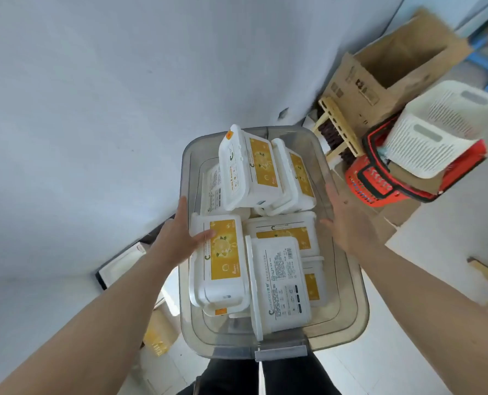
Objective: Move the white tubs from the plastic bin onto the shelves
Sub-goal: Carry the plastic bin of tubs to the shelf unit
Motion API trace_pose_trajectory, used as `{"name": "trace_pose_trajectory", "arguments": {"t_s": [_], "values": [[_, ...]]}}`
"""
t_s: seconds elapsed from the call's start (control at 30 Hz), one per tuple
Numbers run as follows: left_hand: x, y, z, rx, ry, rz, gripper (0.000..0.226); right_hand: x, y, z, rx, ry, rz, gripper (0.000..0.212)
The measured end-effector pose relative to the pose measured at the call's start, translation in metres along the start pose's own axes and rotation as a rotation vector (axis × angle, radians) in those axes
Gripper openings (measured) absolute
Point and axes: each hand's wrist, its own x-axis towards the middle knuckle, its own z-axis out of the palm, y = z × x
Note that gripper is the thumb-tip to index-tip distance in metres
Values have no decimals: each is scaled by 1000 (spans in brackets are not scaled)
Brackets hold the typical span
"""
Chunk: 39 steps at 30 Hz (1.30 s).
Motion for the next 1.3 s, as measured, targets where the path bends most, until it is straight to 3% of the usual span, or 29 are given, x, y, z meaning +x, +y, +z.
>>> {"name": "trace_pose_trajectory", "arguments": {"t_s": [0.3,0.43,0.6,0.8,1.0,1.17,1.3], "values": [[-8,145,73,84,-127,253,94,-78,126,-54,68,175,271,103],[-11,209,127,115,-163,340,92,-110,203,-71,48,148,404,87],[-15,286,204,156,-237,322,105,-134,306,-94,69,101,526,69],[-19,382,287,214,-331,371,101,-155,410,-123,52,69,660,66],[2,480,350,290,-440,521,111,-170,493,-152,150,102,815,66],[31,568,402,375,-485,597,87,-171,553,-180,222,160,927,77],[50,642,439,366,-553,650,89,-159,604,-202,258,178,1018,77]]}}
